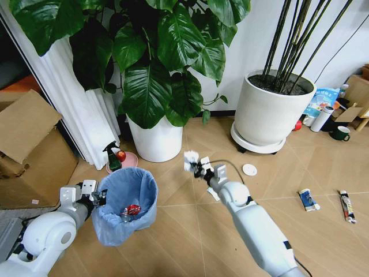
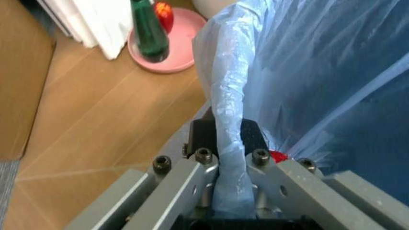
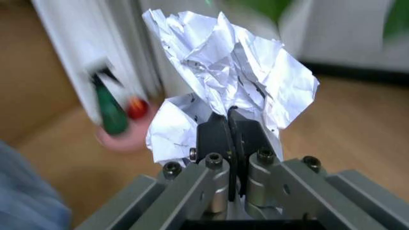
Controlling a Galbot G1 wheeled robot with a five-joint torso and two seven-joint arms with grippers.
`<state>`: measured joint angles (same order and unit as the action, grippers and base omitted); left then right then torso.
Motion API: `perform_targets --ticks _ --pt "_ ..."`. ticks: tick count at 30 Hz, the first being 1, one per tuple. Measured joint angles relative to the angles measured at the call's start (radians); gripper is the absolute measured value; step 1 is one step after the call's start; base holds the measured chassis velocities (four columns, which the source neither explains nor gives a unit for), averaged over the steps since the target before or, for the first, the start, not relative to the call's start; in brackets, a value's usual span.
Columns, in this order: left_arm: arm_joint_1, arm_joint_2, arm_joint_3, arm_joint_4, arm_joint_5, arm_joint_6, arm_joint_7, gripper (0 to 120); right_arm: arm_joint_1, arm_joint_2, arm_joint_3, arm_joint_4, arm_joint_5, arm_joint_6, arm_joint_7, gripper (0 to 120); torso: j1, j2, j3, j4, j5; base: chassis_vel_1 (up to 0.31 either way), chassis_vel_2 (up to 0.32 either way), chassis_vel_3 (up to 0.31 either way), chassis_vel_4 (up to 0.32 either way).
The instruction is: Pick up the trash bin and place the garbage on the floor into it.
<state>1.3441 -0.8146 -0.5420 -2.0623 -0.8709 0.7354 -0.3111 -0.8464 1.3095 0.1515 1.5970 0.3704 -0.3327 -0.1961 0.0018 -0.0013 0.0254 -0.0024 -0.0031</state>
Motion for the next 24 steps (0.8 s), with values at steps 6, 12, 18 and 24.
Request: perform_targets --ticks 6,12,18,24 --pt "-0.050 0.035 0.022 0.039 -0.001 0.000 0.061 0 0.073 -0.034 -0.052 0.134 0.096 -0.046 0.016 0 0.000 0.000 0.000 0.0001 0.0000 0.000 0.000 0.000 0.000" --pt "-0.079 0.069 0.041 0.069 -0.004 0.000 0.121 0 0.199 -0.040 -0.156 0.216 0.214 -0.095 0.056 0 0.000 0.000 0.000 0.0004 0.0000 0.000 0.000 0.000 0.000" --pt "-0.114 0.075 0.066 0.092 -0.027 0.000 0.135 0 0.256 -0.029 -0.295 0.276 0.354 -0.150 0.112 0 0.000 0.000 0.000 0.0002 -0.0002 0.000 0.000 0.000 0.000" --pt "-0.131 0.071 0.081 0.098 -0.032 0.000 0.135 0 0.241 -0.045 -0.388 0.287 0.374 -0.163 0.120 0 0.000 0.000 0.000 0.0002 -0.0001 0.000 0.000 0.000 0.000"
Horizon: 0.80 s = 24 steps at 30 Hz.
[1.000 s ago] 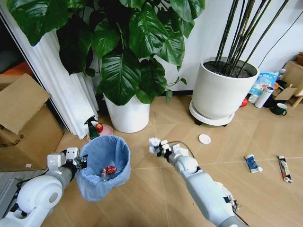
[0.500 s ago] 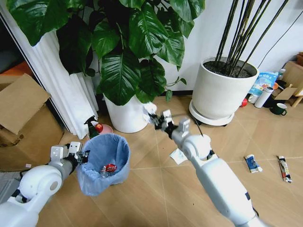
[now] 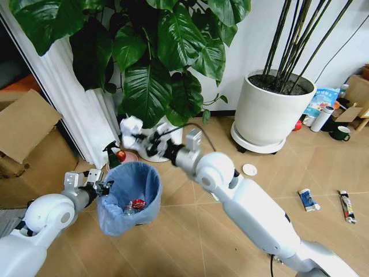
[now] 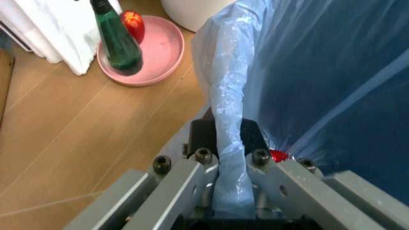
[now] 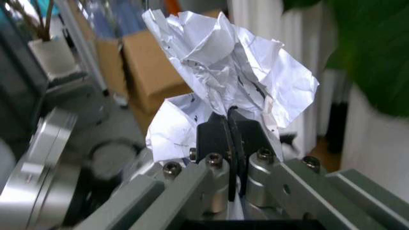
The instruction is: Pick up the trash bin and place the garbage on the floor into it.
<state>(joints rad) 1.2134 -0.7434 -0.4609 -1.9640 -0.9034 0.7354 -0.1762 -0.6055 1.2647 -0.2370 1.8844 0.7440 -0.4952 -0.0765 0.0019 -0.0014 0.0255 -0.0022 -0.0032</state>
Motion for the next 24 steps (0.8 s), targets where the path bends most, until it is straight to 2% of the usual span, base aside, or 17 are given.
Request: perform_targets --ticks 5,7,8,17,18,24 --pt "-0.002 -0.003 0.003 0.001 0.001 0.000 -0.002 0 -0.029 -0.024 -0.036 0.015 -0.006 -0.020 0.007 0 0.000 0.000 0.000 -0.0002 0.0000 0.000 0.000 0.000 0.000" --pt "-0.002 -0.004 0.003 0.001 0.002 0.000 -0.002 0 -0.048 -0.036 -0.052 0.015 -0.025 -0.023 0.014 8 0.000 0.000 0.000 -0.0002 0.0000 0.000 0.000 0.000 0.000" --pt "-0.002 -0.004 0.003 0.001 0.002 0.000 -0.002 0 -0.048 -0.036 -0.052 0.015 -0.025 -0.023 0.014 8 0.000 0.000 0.000 -0.0002 0.0000 0.000 0.000 0.000 0.000" --pt "0.009 -0.002 -0.006 -0.002 0.003 0.000 -0.003 0 -0.067 -0.011 -0.079 -0.015 -0.044 -0.022 0.051 47 0.000 0.000 0.000 0.0000 0.0000 0.000 0.000 0.000 0.000" --pt "0.009 -0.002 -0.006 -0.002 0.003 0.000 -0.003 0 -0.067 -0.011 -0.079 -0.015 -0.044 -0.022 0.051 47 0.000 0.000 0.000 0.0000 0.0000 0.000 0.000 0.000 0.000" --pt "0.020 -0.003 -0.016 -0.005 0.005 0.000 -0.004 0 -0.063 -0.005 -0.084 -0.014 -0.044 -0.022 0.051 68 0.000 0.000 0.000 0.0000 0.0000 0.000 0.000 0.000 0.000"
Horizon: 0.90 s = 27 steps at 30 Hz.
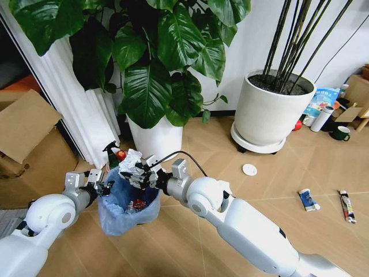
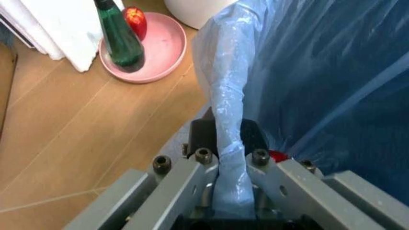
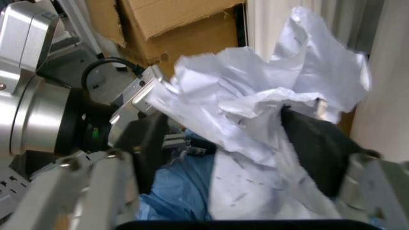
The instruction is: Pick up the trash bin and place the garbage on the floor into it.
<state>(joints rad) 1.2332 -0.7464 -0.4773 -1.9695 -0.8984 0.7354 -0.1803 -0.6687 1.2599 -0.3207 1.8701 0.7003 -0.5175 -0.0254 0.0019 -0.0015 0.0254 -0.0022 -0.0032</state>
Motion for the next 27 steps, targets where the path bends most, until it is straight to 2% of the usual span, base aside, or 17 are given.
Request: perform_targets --ticks 3,6,8,27 --pt "0.002 0.000 -0.003 -0.001 0.000 0.000 0.000 0 0.000 0.001 -0.001 0.000 0.000 0.000 0.000 75 0.000 0.000 0.000 -0.0001 0.0000 0.000 0.000 0.000 0.000" --pt "0.004 0.000 -0.004 -0.004 0.001 0.000 -0.001 0 -0.002 0.003 -0.003 0.000 -0.004 0.000 0.000 94 0.000 0.000 0.000 0.0000 0.0000 0.000 0.000 0.000 0.000" --pt "0.004 0.000 -0.004 -0.005 0.001 0.000 -0.001 0 -0.004 0.002 -0.004 0.000 -0.006 0.000 -0.001 98 0.000 0.000 0.000 0.0000 0.0000 0.000 0.000 0.000 0.000" --pt "0.005 0.002 -0.012 -0.005 0.002 0.000 0.001 0 -0.034 -0.002 -0.006 -0.009 -0.004 -0.010 -0.009 100 0.000 0.000 0.000 0.0000 0.0001 0.000 0.000 0.000 0.000"
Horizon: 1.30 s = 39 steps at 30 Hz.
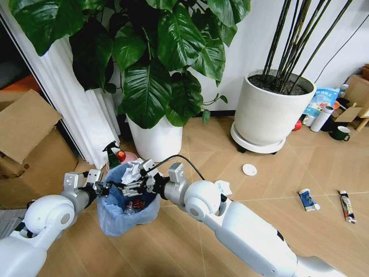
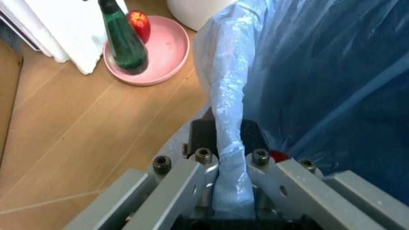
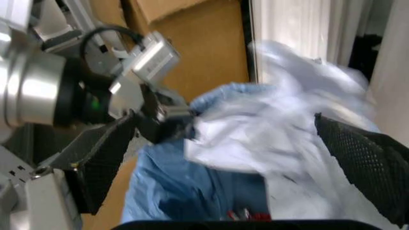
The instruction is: Pick up the trash bin and place the garbage on the floor into it.
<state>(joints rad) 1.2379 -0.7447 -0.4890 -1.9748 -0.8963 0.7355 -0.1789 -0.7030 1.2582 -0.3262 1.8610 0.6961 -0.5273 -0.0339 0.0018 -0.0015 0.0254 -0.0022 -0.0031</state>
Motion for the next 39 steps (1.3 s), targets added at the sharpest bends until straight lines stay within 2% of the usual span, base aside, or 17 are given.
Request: perform_targets --ticks 11,18,22,30,33,34,39 --pt "-0.003 0.001 -0.003 0.006 0.002 0.000 0.008 0 -0.053 -0.059 0.054 0.030 -0.002 -0.003 0.001 100 0.000 0.000 0.000 -0.0002 0.0000 0.000 0.000 0.000 0.000" --pt "0.001 -0.007 -0.002 0.010 0.013 0.000 0.008 0 -0.048 -0.028 0.091 0.041 0.008 0.036 0.030 100 0.000 0.000 0.000 0.0000 0.0001 0.000 0.000 0.000 0.000" --pt "0.013 -0.015 -0.008 0.010 0.017 0.000 0.007 0 -0.024 -0.010 0.146 0.019 0.020 0.052 0.092 100 0.000 0.000 0.000 0.0002 0.0000 0.000 0.000 0.000 0.000" --pt "0.029 -0.028 -0.014 -0.006 0.020 0.000 0.002 0 -0.051 -0.014 0.282 -0.135 -0.002 0.042 0.229 100 0.000 0.000 0.000 -0.0001 0.0001 0.000 0.000 0.000 0.000" --pt "0.031 -0.031 -0.015 -0.011 0.021 0.000 0.001 0 -0.106 -0.015 0.343 -0.247 0.021 -0.021 0.306 100 0.000 0.000 0.000 0.0000 0.0002 0.000 0.000 0.000 0.000" --pt "0.031 -0.031 -0.015 -0.011 0.021 0.000 0.001 0 -0.106 -0.015 0.343 -0.247 0.021 -0.021 0.306 100 0.000 0.000 0.000 0.0000 0.0002 0.000 0.000 0.000 0.000" --pt "0.029 -0.033 -0.009 -0.010 0.024 0.000 0.001 0 -0.167 -0.001 0.434 -0.446 -0.034 -0.002 0.292 100 0.000 0.000 0.000 -0.0003 0.0002 0.000 0.000 0.000 0.000"
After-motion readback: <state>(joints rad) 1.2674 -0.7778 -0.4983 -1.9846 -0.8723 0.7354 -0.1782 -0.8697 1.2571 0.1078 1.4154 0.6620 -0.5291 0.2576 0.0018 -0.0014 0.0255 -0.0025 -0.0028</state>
